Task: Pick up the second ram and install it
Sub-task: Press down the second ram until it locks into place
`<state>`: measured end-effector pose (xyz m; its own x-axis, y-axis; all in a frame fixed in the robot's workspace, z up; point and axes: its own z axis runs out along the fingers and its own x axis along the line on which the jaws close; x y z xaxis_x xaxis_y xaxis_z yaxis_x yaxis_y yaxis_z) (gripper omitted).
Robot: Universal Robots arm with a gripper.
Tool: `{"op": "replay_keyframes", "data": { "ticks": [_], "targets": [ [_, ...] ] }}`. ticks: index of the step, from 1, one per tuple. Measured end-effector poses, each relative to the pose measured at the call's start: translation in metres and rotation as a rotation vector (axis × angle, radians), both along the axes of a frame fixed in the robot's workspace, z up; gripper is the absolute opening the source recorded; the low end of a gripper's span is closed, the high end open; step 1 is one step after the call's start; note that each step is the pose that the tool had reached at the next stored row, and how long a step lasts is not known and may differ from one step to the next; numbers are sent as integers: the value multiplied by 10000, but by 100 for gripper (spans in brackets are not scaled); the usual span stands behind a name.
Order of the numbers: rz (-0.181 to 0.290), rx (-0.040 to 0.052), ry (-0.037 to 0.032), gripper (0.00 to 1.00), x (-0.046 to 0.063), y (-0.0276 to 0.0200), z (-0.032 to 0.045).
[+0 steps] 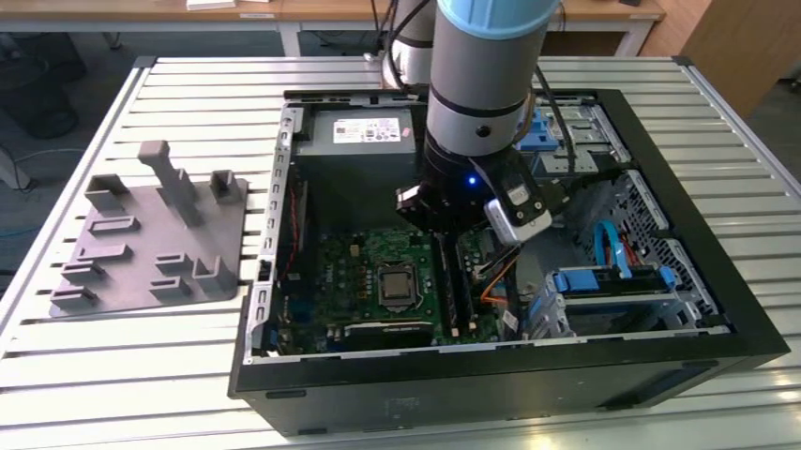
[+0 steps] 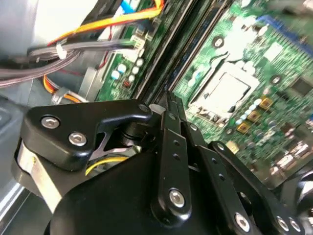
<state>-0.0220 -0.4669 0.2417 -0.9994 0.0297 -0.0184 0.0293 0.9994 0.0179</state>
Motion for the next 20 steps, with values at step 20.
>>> {"op": "replay_keyframes", "data": {
  "ticks": [20],
  "targets": [
    [1, 7, -11, 10, -3, 231, -106]
  ]
}}
